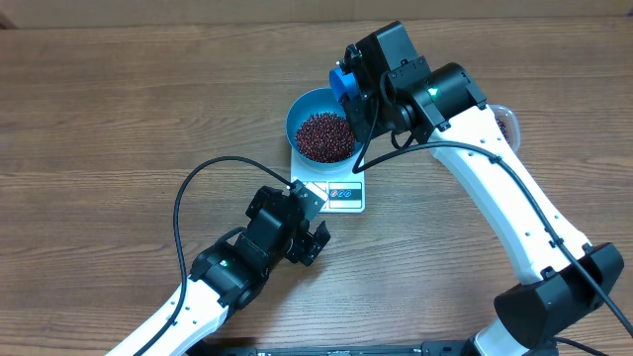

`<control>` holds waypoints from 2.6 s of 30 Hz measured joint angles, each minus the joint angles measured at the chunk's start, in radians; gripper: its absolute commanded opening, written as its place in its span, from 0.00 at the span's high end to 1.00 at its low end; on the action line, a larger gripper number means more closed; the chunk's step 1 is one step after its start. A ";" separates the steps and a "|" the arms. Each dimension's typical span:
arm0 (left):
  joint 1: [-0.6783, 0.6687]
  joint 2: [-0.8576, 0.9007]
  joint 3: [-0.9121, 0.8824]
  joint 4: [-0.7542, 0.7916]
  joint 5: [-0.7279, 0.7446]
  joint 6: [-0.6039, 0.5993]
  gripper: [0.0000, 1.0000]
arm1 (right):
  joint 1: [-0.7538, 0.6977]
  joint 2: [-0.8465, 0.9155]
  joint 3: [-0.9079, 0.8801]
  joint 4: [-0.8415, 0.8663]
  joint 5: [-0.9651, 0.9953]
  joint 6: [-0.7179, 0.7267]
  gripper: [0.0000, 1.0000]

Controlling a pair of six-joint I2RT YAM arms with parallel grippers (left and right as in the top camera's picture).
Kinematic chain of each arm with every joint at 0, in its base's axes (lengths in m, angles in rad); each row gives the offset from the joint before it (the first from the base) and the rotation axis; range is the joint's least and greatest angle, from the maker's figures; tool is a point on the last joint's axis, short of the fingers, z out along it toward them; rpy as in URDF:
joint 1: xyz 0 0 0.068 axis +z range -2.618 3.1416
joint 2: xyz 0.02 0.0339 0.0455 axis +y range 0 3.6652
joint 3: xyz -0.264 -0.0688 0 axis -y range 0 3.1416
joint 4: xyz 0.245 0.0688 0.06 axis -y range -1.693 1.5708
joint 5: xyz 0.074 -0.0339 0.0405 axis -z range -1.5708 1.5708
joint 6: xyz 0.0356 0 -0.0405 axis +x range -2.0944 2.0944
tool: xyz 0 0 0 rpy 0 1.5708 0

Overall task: Scoop item into bowl and weigh 150g on scale
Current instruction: 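Tilt the scoop slowly with the right gripper, trickling beans into the bowl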

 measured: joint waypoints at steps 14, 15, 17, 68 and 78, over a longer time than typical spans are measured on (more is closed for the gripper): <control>0.000 0.000 0.000 0.000 0.000 0.000 0.01 | 0.000 0.000 0.000 0.000 0.000 0.011 0.96; 0.000 0.000 0.000 0.000 0.000 0.000 0.00 | 0.000 0.000 0.000 0.000 0.000 0.011 0.96; 0.000 0.000 0.000 0.000 0.000 0.000 0.00 | 0.000 0.000 0.000 -0.001 0.000 0.012 0.96; 0.000 0.000 0.000 0.000 0.000 0.000 0.00 | 0.000 0.000 0.000 -0.027 0.018 0.015 0.96; 0.000 0.000 0.000 0.000 0.000 0.000 0.00 | 0.000 0.000 0.000 -0.027 0.018 0.015 0.96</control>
